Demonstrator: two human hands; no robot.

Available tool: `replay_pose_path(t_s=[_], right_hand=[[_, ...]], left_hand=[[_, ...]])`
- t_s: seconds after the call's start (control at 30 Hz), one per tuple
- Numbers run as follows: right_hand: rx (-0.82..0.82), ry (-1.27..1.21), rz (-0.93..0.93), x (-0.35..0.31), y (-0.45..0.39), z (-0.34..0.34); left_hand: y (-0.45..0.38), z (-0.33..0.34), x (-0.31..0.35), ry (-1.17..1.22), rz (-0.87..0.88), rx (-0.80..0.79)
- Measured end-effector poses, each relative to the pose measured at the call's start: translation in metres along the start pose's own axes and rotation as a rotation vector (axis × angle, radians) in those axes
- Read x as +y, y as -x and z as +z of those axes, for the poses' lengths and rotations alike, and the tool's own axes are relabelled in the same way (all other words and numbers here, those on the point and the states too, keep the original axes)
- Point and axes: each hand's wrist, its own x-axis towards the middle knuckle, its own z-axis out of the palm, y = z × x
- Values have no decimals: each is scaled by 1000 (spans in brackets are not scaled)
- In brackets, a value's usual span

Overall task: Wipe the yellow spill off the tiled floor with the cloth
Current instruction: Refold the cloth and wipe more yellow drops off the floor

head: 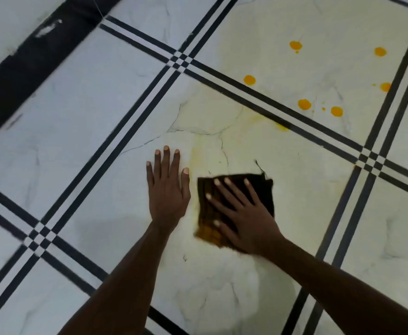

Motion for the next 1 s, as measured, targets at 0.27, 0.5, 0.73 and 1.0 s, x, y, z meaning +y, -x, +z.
replay_pose_path(t_s=[0.27,0.5,0.73,1.0], right_hand=[[117,-1,402,109,-95,-29],[60,-59,49,-57,-66,6],[-37,-35,-43,12,61,2],[165,15,326,35,-175,-21]], left_hand=[[-2,4,-2,27,-11,-21],[-3,-6,-4,309,-43,30],[-2,-4,-9,337,4,3],[-3,2,-9,290,8,23]])
